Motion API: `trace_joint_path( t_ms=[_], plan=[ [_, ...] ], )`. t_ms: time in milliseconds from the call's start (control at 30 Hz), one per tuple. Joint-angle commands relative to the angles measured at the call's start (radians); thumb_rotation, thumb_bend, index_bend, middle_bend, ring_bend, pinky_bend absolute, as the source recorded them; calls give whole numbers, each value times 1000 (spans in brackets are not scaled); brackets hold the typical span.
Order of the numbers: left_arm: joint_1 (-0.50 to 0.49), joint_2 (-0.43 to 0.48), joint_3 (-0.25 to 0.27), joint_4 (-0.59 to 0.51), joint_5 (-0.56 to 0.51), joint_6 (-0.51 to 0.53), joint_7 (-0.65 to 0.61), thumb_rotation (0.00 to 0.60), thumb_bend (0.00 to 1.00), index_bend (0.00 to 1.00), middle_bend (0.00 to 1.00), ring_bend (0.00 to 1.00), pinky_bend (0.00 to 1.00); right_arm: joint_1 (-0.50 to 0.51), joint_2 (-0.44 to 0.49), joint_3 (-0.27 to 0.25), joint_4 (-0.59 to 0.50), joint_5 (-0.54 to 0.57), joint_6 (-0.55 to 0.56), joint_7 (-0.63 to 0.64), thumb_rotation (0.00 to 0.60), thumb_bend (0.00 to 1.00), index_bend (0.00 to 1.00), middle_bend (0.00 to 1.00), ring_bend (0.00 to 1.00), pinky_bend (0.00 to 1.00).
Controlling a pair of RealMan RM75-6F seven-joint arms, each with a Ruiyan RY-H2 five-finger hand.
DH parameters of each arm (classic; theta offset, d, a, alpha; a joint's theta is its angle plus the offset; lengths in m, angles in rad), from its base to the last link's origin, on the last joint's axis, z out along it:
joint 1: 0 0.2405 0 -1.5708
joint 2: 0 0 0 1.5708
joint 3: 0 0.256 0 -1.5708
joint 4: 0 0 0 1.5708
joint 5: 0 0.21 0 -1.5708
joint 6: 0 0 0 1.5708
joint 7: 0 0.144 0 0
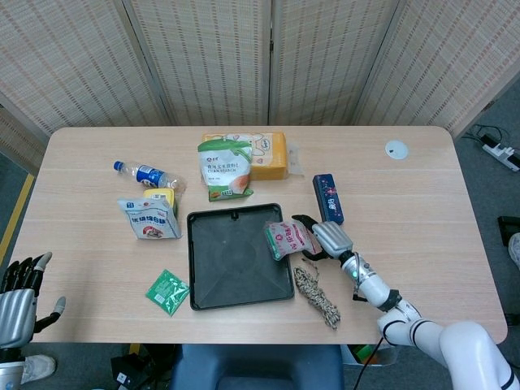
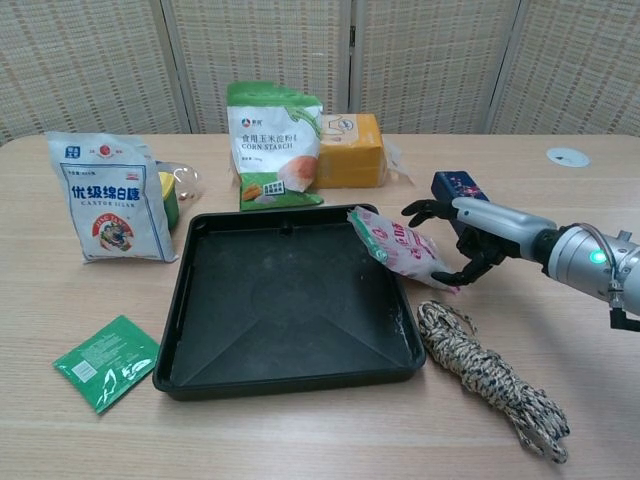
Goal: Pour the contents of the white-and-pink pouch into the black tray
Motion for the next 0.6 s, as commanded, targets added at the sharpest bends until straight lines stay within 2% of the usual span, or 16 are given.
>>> trace_joint_path(
  t_ms=[33,467,600],
  plan=[
    [1,0,0,0,0,1,0,600,396,50,131,97,0,0,-6,-3,7,1,-3,-1,600,364,97,168,899,961],
    [0,-3,0,2,1,-2,1,600,396,50,131,97,0,-6,-41,-17,56,-6,17,-10,600,364,98,172,900,961],
    [1,-3,0,3,0,-2,1,600,396,50,131,97,0,-8,-56,-16,75,-2,20,-28,600,364,132,194,903,961]
  ],
)
